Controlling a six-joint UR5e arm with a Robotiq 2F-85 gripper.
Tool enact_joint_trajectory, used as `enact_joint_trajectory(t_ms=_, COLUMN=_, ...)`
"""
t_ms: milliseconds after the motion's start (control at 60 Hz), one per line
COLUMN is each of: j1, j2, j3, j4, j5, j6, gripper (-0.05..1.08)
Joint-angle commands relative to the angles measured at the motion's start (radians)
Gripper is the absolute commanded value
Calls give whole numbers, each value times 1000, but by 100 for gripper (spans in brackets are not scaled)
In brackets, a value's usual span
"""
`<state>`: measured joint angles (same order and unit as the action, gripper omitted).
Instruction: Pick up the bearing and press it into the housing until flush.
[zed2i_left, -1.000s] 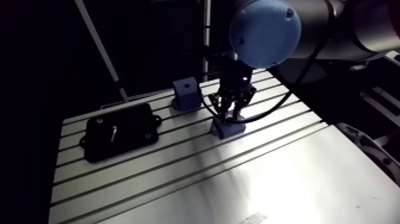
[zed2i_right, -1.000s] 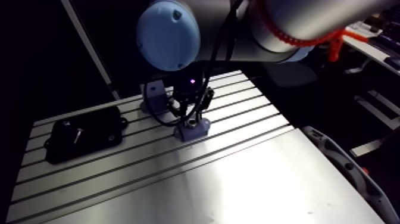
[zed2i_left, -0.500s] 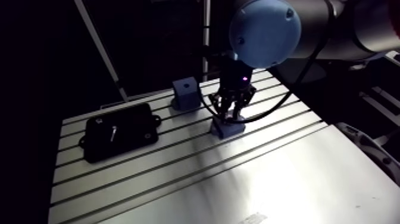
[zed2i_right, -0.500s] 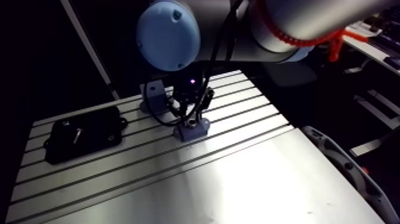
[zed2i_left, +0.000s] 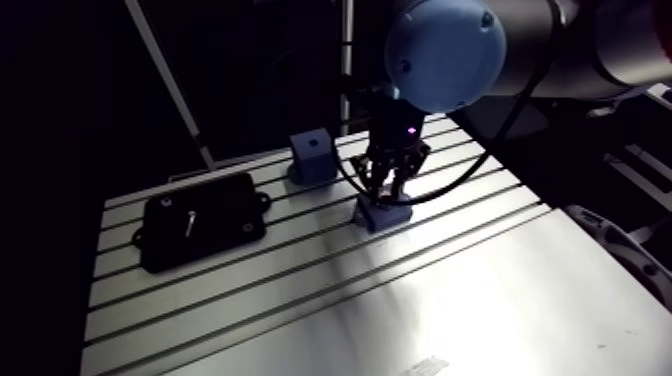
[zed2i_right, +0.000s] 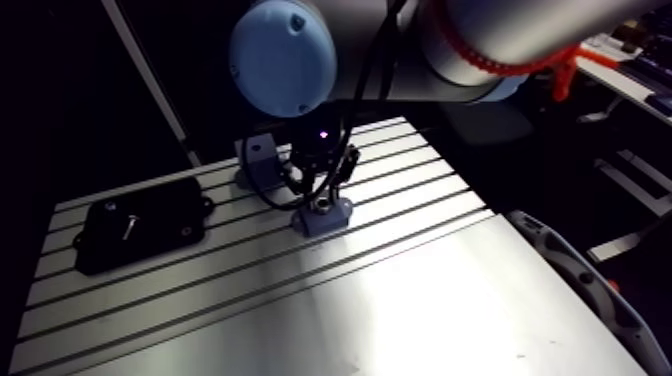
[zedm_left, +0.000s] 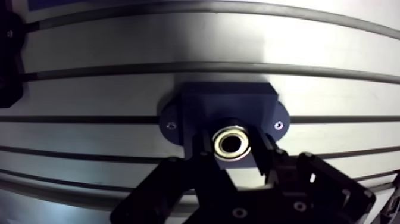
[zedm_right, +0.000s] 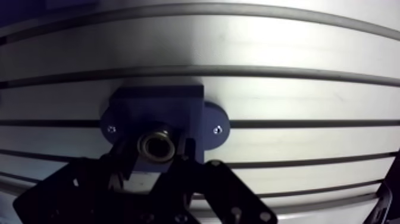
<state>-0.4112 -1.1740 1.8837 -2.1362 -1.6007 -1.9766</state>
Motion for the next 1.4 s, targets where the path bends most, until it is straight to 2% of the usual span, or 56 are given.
enact_joint_trajectory(t_ms=17, j1=0, j2=4, j3=-1, j4=0, j5=0, j6=0, gripper=62)
enact_joint_trajectory(t_ms=550, j1=-2, j2=4, j3=-2, j4=0, j5=0, j6=0, gripper=61)
enact_joint_trajectory(t_ms=583, j1=-2, j2=3, j3=-2, j4=0, j5=0, j6=0, gripper=58)
enact_joint_trajectory(t_ms=600, j1=-2, j2=2, j3=-1, j4=0, j5=0, j6=0, gripper=51)
enact_joint_trajectory(t_ms=617, j1=-2, j2=2, j3=-1, j4=0, j5=0, j6=0, gripper=51)
enact_joint_trajectory(t_ms=633, j1=-2, j2=0, j3=-1, j4=0, j5=0, j6=1, gripper=42)
enact_joint_trajectory(t_ms=650, j1=-2, j2=0, j3=-1, j4=0, j5=0, j6=1, gripper=42)
enact_joint_trajectory(t_ms=667, j1=-2, j2=-4, j3=-1, j4=0, j5=0, j6=2, gripper=33)
enact_joint_trajectory(t_ms=683, j1=-2, j2=-4, j3=-1, j4=0, j5=0, j6=2, gripper=33)
enact_joint_trajectory(t_ms=700, j1=-3, j2=-7, j3=-2, j4=0, j5=0, j6=2, gripper=24)
enact_joint_trajectory(t_ms=717, j1=-3, j2=-7, j3=-2, j4=0, j5=0, j6=2, gripper=24)
enact_joint_trajectory(t_ms=750, j1=-2, j2=-13, j3=-5, j4=1, j5=-3, j6=2, gripper=12)
enact_joint_trajectory(t_ms=783, j1=-2, j2=-13, j3=-5, j4=1, j5=-3, j6=2, gripper=12)
enact_joint_trajectory(t_ms=817, j1=-2, j2=-29, j3=-11, j4=3, j5=-4, j6=0, gripper=4)
enact_joint_trajectory(t_ms=967, j1=1, j2=-62, j3=-22, j4=15, j5=-5, j6=0, gripper=3)
enact_joint_trajectory(t_ms=1050, j1=1, j2=-69, j3=-24, j4=25, j5=-5, j6=0, gripper=10)
enact_joint_trajectory(t_ms=1067, j1=1, j2=-72, j3=-22, j4=27, j5=-7, j6=0, gripper=29)
enact_joint_trajectory(t_ms=1083, j1=1, j2=-72, j3=-22, j4=27, j5=-7, j6=0, gripper=29)
enact_joint_trajectory(t_ms=1100, j1=3, j2=-72, j3=-21, j4=26, j5=-8, j6=0, gripper=55)
enact_joint_trajectory(t_ms=1117, j1=3, j2=-72, j3=-21, j4=26, j5=-8, j6=0, gripper=55)
enact_joint_trajectory(t_ms=1133, j1=3, j2=-72, j3=-21, j4=26, j5=-8, j6=0, gripper=73)
enact_joint_trajectory(t_ms=1150, j1=3, j2=-72, j3=-21, j4=26, j5=-8, j6=0, gripper=73)
enact_joint_trajectory(t_ms=1167, j1=4, j2=-74, j3=-19, j4=25, j5=-9, j6=0, gripper=89)
enact_joint_trajectory(t_ms=1183, j1=4, j2=-74, j3=-19, j4=25, j5=-9, j6=0, gripper=89)
enact_joint_trajectory(t_ms=1200, j1=5, j2=-76, j3=-18, j4=23, j5=-9, j6=0, gripper=98)
enact_joint_trajectory(t_ms=1267, j1=6, j2=-87, j3=-18, j4=24, j5=-12, j6=0, gripper=107)
enact_joint_trajectory(t_ms=1400, j1=6, j2=-92, j3=-18, j4=38, j5=-29, j6=1, gripper=108)
